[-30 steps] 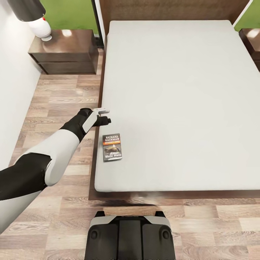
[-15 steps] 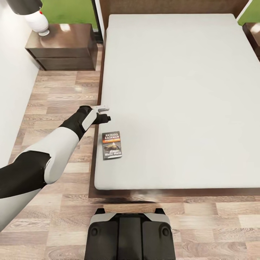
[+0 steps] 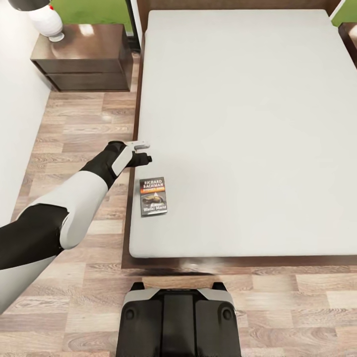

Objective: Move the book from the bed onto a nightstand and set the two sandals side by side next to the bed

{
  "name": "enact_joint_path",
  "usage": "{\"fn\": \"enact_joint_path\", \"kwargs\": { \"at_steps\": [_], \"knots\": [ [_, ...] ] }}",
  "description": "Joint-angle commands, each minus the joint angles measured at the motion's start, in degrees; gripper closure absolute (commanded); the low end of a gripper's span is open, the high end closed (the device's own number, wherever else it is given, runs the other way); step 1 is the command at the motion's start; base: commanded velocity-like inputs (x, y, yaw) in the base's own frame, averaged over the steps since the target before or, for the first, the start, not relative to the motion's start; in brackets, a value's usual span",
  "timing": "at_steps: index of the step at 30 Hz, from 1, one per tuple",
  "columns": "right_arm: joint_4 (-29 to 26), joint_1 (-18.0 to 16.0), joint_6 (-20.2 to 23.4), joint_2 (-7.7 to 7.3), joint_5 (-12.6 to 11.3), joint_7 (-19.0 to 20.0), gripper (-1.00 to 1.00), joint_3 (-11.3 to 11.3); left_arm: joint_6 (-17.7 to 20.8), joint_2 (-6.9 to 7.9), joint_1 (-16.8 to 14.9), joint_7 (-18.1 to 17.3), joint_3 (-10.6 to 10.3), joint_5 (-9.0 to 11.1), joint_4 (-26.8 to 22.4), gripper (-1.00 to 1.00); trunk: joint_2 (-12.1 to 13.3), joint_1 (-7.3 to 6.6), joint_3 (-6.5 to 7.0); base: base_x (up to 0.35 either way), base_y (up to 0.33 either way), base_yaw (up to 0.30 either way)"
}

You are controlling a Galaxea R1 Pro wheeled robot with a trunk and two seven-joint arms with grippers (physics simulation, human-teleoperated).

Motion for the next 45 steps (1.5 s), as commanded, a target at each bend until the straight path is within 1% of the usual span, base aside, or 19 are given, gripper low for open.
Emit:
{"fn": "enact_joint_path", "kwargs": {
  "at_steps": [1,18,23,30,45],
  "knots": [
    [-0.08,0.03,0.16,-0.01,-0.23,-0.16,-1.0,-0.05,0.21,0.03,-0.28,0.43,-0.41,0.61,-0.06,-1.0,-0.09,0.03,-0.15,0.0,0.0,0.0],
    [-0.08,0.03,0.15,-0.06,-0.16,-0.13,-1.0,-0.03,0.21,0.03,-1.39,0.43,-0.4,0.59,-0.03,-1.0,-0.09,0.03,-1.76,0.0,0.0,0.0],
    [-0.08,0.03,0.16,-0.05,-0.16,-0.13,-1.0,-0.03,0.28,0.06,-2.55,0.43,-0.41,0.56,-0.02,-1.0,-0.09,0.03,-2.23,0.0,0.0,0.0],
    [-0.08,0.03,0.13,-0.06,-0.15,-0.14,-1.0,-0.02,0.61,0.1,-3.24,0.43,-0.41,0.55,-0.01,-1.0,-0.09,0.03,-2.89,0.0,0.0,0.0],
    [-0.08,0.03,0.14,-0.06,-0.07,-0.1,-1.0,-0.02,0.81,0.03,-3.66,0.43,-0.4,0.58,-0.01,-1.0,-0.09,0.03,-4.31,0.0,0.0,0.0]
  ]
}}
